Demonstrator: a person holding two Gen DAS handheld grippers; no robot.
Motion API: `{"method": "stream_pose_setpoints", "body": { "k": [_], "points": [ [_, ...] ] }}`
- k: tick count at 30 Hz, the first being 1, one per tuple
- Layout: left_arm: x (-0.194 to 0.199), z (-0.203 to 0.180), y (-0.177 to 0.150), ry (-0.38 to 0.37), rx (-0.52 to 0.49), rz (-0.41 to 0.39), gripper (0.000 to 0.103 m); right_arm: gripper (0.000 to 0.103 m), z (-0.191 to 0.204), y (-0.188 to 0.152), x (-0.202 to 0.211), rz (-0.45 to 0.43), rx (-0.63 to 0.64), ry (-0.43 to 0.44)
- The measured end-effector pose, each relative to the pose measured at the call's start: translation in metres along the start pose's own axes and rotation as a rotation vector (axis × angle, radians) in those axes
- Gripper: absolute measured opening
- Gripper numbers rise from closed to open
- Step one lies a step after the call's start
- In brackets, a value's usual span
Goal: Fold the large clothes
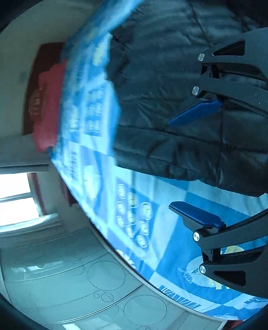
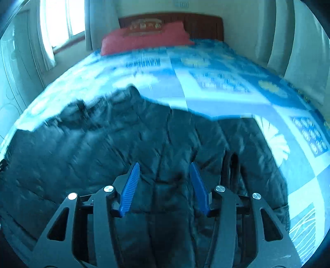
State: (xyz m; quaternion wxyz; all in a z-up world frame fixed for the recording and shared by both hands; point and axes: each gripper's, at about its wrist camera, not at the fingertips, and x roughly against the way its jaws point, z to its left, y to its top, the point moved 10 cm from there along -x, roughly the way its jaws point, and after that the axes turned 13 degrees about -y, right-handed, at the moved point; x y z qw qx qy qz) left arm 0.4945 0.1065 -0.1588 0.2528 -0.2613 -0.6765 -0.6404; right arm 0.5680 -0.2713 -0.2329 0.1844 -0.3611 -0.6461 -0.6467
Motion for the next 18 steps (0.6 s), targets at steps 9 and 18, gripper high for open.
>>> {"method": "stream_pose_setpoints", "body": {
  "k": [9, 18],
  "points": [
    [-0.088, 0.0, -0.01, -0.014, 0.019, 0.165, 0.077, 0.053, 0.072, -0.006, -0.035, 0.05, 0.112, 0.055],
    [-0.011, -0.018, -0.01, -0.16, 0.111, 0.032, 0.076, 0.054, 0.012, -0.018, 0.019, -0.014, 0.047, 0.047]
  ]
}}
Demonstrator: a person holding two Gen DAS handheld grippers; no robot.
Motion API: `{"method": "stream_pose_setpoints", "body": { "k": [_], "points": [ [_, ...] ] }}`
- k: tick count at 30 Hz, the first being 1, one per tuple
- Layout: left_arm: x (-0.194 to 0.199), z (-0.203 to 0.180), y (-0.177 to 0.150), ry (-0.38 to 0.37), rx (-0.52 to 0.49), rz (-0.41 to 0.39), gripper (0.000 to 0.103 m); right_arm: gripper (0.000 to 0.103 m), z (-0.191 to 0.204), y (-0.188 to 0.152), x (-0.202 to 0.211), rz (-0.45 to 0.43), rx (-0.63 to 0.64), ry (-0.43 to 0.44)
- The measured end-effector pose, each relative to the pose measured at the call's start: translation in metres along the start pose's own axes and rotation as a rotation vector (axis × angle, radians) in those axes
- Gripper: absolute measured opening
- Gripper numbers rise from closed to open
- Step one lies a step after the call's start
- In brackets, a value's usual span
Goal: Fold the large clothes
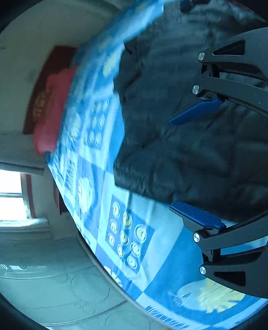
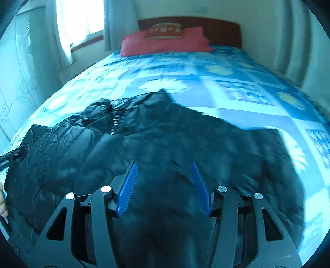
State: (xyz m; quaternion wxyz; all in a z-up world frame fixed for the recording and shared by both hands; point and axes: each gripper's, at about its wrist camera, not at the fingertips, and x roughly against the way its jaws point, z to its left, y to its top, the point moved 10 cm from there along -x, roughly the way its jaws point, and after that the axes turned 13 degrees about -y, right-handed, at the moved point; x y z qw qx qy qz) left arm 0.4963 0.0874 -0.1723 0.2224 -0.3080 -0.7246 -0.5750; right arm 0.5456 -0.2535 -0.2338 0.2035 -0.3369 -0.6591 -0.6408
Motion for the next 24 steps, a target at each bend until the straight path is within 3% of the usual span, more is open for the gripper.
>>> {"method": "stream_pose_setpoints", "body": {
  "k": [4, 7, 13, 17, 19, 24],
  "points": [
    [-0.005, -0.04, -0.022, -0.098, -0.054, 0.034, 0.076, 0.054, -0.033, -0.035, -0.005, 0.053, -0.005, -0.076],
    [-0.031, -0.047, -0.041, -0.03, -0.133, 0.12, 0.077, 0.055, -0.038, -0.045, -0.017, 0.085, -0.037, -0.039],
    [-0.05, -0.042, -0.043, -0.019, -0.141, 0.143, 0.079, 0.056, -0.034, -0.044, -0.021, 0.086, -0.051, -0.04],
    [-0.016, -0.036, -0.035, -0.043, -0.09, 0.102, 0.078, 0.057, -0.046, -0.039, 0.011, 0.062, -0.099, -0.022],
    [0.01, -0.032, -0.036, -0.052, -0.079, 0.086, 0.078, 0.064, -0.056, -0.04, 0.038, 0.034, -0.099, -0.02],
    [0.087, -0.016, -0.069, -0.103, -0.094, 0.084, 0.078, 0.067, -0.084, -0.086, 0.105, 0.038, -0.082, -0.045]
  ]
}}
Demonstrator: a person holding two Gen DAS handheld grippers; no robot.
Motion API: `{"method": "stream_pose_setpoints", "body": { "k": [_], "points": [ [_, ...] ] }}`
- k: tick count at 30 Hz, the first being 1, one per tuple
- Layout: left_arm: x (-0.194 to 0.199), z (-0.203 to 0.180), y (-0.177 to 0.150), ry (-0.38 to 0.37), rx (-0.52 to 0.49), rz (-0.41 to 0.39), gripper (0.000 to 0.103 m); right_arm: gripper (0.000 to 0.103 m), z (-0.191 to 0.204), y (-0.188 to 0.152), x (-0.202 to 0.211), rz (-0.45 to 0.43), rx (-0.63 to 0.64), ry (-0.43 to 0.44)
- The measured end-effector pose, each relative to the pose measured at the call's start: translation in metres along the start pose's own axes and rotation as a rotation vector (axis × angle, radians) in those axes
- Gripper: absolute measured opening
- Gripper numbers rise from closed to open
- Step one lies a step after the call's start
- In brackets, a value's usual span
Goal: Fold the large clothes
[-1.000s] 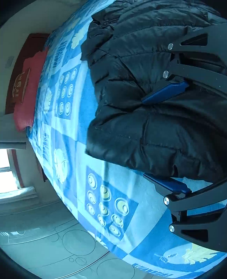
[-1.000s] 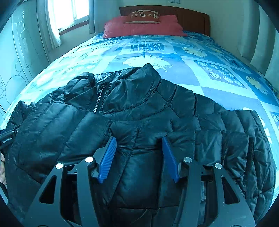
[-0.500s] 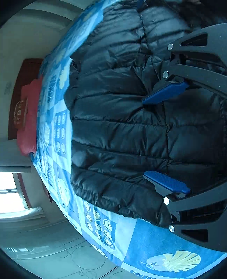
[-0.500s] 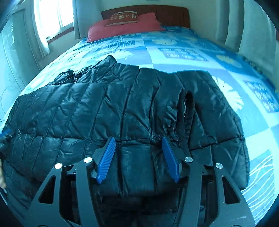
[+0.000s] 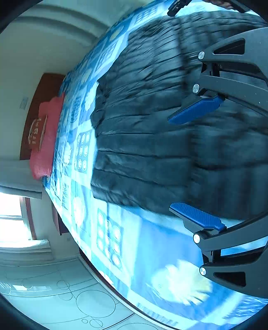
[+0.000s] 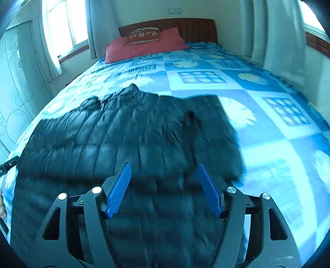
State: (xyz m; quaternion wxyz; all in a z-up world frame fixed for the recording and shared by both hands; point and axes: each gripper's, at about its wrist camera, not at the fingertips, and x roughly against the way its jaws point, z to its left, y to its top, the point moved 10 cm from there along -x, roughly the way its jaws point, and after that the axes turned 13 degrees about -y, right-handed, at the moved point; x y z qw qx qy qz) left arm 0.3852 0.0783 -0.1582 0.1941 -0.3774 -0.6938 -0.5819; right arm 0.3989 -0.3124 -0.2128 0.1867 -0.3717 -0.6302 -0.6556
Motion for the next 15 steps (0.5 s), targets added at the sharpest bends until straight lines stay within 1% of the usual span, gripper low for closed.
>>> {"method": "stream_pose_setpoints", "body": {
  "k": [2, 3, 7, 9, 12, 13, 15],
  "points": [
    [0.026, 0.003, -0.027, -0.015, 0.005, 0.008, 0.078, 0.067, -0.015, -0.023, 0.02, 0.013, -0.012, -0.001],
    [0.036, 0.005, -0.039, -0.024, 0.012, 0.014, 0.078, 0.067, -0.026, -0.041, 0.034, 0.026, -0.021, -0.006],
    [0.084, 0.016, -0.109, -0.058, 0.08, 0.075, 0.077, 0.067, -0.06, -0.109, 0.077, 0.098, -0.067, 0.002],
    [0.103, 0.019, -0.135, -0.06, 0.103, 0.082, 0.077, 0.067, -0.073, -0.14, 0.096, 0.12, -0.082, -0.007],
    [0.131, 0.023, -0.172, -0.058, 0.138, 0.082, 0.077, 0.067, -0.086, -0.187, 0.122, 0.157, -0.12, -0.002],
    [0.14, 0.021, -0.188, -0.07, 0.148, 0.09, 0.078, 0.068, -0.088, -0.197, 0.126, 0.168, -0.128, 0.0],
    [0.149, 0.017, -0.209, -0.097, 0.156, 0.109, 0.077, 0.067, -0.087, -0.222, 0.136, 0.196, -0.134, 0.014]
  ]
}}
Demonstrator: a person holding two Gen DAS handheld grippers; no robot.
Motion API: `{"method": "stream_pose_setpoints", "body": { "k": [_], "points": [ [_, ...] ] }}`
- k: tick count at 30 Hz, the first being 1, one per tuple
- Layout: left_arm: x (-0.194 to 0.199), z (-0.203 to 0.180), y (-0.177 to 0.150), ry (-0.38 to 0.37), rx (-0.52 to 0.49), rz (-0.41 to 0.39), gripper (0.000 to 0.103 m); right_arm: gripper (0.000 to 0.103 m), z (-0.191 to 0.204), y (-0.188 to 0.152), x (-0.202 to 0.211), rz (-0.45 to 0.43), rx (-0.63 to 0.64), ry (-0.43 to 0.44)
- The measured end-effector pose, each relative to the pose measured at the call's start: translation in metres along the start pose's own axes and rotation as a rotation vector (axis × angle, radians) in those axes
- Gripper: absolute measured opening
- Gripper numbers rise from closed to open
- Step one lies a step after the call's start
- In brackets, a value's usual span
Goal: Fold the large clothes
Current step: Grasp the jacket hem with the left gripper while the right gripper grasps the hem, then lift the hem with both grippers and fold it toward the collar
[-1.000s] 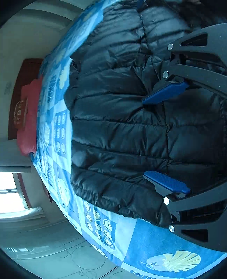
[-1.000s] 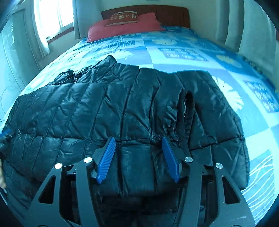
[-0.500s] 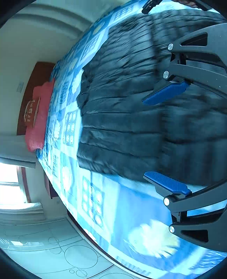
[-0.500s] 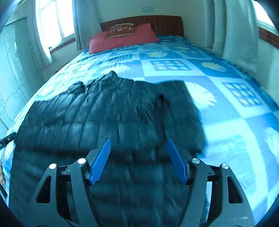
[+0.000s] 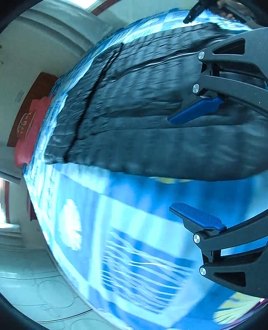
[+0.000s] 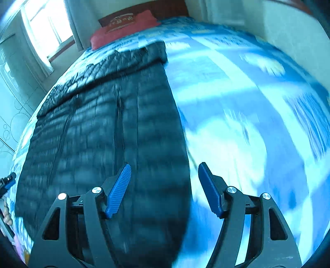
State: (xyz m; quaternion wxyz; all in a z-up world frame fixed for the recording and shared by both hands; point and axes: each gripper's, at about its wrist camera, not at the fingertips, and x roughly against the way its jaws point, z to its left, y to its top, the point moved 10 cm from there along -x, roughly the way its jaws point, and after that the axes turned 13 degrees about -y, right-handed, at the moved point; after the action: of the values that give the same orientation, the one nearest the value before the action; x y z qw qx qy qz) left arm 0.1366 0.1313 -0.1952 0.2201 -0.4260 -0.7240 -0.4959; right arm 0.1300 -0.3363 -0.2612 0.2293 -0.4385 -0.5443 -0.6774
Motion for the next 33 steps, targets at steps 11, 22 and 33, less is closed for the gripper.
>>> {"method": "stream_pose_setpoints", "body": {
  "k": [11, 22, 33],
  "points": [
    [0.005, 0.001, -0.055, -0.17, 0.131, 0.03, 0.077, 0.058, 0.01, -0.045, 0.009, 0.036, -0.01, 0.063],
    [0.003, -0.014, -0.063, -0.228, 0.112, 0.045, 0.051, 0.028, 0.018, -0.051, 0.014, 0.031, -0.009, 0.126],
    [0.029, -0.021, -0.053, -0.241, 0.103, -0.019, 0.016, 0.012, 0.009, -0.039, 0.042, -0.021, -0.082, 0.244]
  ]
}}
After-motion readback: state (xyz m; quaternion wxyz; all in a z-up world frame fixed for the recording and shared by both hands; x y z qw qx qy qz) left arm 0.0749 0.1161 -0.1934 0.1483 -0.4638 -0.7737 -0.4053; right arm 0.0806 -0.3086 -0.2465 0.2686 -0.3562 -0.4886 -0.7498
